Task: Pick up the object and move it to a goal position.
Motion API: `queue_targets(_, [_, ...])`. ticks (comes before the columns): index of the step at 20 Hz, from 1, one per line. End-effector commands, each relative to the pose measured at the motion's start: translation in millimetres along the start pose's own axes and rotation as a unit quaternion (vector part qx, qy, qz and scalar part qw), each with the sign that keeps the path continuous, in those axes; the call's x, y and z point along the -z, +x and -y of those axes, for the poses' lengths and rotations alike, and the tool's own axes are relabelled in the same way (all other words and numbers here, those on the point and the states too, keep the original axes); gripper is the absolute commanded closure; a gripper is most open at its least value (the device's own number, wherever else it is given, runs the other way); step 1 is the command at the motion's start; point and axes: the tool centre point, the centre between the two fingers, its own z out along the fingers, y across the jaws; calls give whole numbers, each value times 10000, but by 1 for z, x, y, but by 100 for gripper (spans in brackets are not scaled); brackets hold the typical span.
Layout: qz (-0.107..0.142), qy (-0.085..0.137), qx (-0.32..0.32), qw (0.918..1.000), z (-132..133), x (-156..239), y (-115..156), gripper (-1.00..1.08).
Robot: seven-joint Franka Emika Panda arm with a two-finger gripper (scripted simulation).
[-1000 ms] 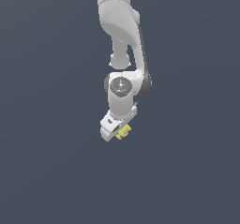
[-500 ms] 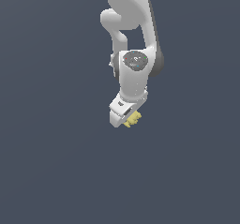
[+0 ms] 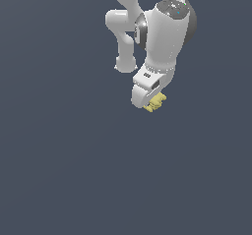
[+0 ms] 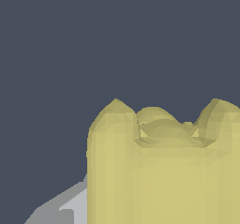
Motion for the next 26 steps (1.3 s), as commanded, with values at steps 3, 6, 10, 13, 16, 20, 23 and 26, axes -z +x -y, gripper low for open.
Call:
queue_targets(3, [3,0,3,10000,31,49,7,108])
queue_targets(6, [3,0,3,10000,50,81,12,108])
queue_targets(10, [1,2,5,10000,76,124,19,108])
queue_targets(13, [-2,4,5,10000,95,156,25,108])
queue_targets(16, [-4,6,3,10000,112,185,30,108])
queue_targets(20, [-7,8,0,10000,129,216,36,108])
queue_targets(23, [-9,9,-3,10000,139,234,40,108])
queue_targets(26, [-12,11,-7,10000,146,247,43,108])
